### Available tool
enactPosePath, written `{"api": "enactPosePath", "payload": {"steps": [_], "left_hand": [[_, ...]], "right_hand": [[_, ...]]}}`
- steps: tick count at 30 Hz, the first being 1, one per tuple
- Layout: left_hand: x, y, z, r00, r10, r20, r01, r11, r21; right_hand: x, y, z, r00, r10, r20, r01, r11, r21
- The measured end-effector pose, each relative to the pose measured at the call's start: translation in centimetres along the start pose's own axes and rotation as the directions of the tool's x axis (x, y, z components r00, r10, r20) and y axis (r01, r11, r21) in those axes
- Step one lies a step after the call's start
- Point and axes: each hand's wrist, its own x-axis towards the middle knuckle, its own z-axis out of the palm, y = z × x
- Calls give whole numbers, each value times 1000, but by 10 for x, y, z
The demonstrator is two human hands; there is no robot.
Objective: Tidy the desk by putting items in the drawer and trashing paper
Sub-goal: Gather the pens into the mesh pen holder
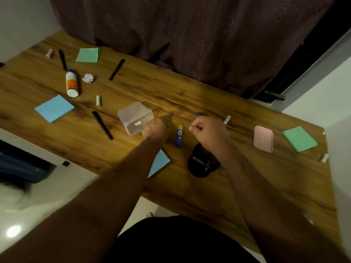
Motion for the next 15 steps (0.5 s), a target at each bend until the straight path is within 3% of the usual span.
{"api": "enactPosePath", "payload": {"steps": [3, 8, 15], "left_hand": [[-12, 4, -11, 999, 41, -27, -42, 998, -48], [-47, 25, -45, 984, 140, -107, -158, 972, -175], [-92, 43, -74, 963, 226, -147, -269, 834, -482]], "right_hand": [[-2, 0, 0, 999, -44, -7, 44, 998, 40], [1, 0, -1, 966, -259, -12, 258, 965, -50], [-13, 9, -24, 920, -376, -115, 380, 925, 14]]}}
